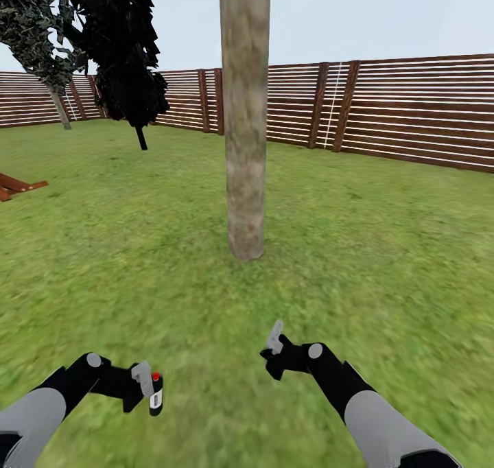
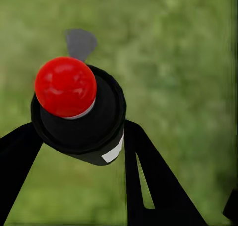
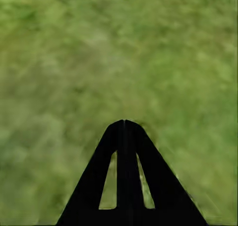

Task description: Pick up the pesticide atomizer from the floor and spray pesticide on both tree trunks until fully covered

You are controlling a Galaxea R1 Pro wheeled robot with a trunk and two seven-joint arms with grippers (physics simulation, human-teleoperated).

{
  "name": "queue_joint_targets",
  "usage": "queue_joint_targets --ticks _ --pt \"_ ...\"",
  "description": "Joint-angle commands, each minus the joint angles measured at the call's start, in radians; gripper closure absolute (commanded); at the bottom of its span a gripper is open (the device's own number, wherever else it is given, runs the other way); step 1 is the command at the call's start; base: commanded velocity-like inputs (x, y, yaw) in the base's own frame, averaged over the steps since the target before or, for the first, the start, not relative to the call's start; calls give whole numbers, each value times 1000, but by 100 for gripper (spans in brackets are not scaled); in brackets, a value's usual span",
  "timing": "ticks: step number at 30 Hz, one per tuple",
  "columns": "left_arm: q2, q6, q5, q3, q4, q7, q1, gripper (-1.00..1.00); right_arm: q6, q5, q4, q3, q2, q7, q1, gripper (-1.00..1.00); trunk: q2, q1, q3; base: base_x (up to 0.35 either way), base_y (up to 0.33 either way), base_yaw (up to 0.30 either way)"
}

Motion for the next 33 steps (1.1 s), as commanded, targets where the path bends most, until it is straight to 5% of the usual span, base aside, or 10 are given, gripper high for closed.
queue_joint_targets --ticks 1,4,9,17,21,23,33 --pt "0 0 -1 1 0 -4 0 100 0 0 0 1 0 2 0 100 0 0 0 0 0 0" --pt "-4 1 -29 1 0 -8 0 100 0 -1 1 4 2 5 -1 100 0 0 0 0 0 0" --pt "-53 1 -94 2 0 -10 -1 100 -2 1 2 34 22 66 0 100 0 0 0 0 0 0" --pt "-120 4 -106 1 -2 -18 -2 100 -31 -1 4 62 26 124 -1 100 0 0 0 0 0 0" --pt "-159 35 -220 3 -2 -19 -3 100 -34 -1 4 63 27 124 0 100 0 0 0 0 0 0" --pt "-178 51 -245 3 -16 -19 -3 100 -35 -1 4 63 31 124 -1 100 0 0 0 0 0 0" --pt "-216 69 -260 2 -52 -18 -2 100 -36 -2 5 63 63 125 0 100 0 0 0 0 0 0"
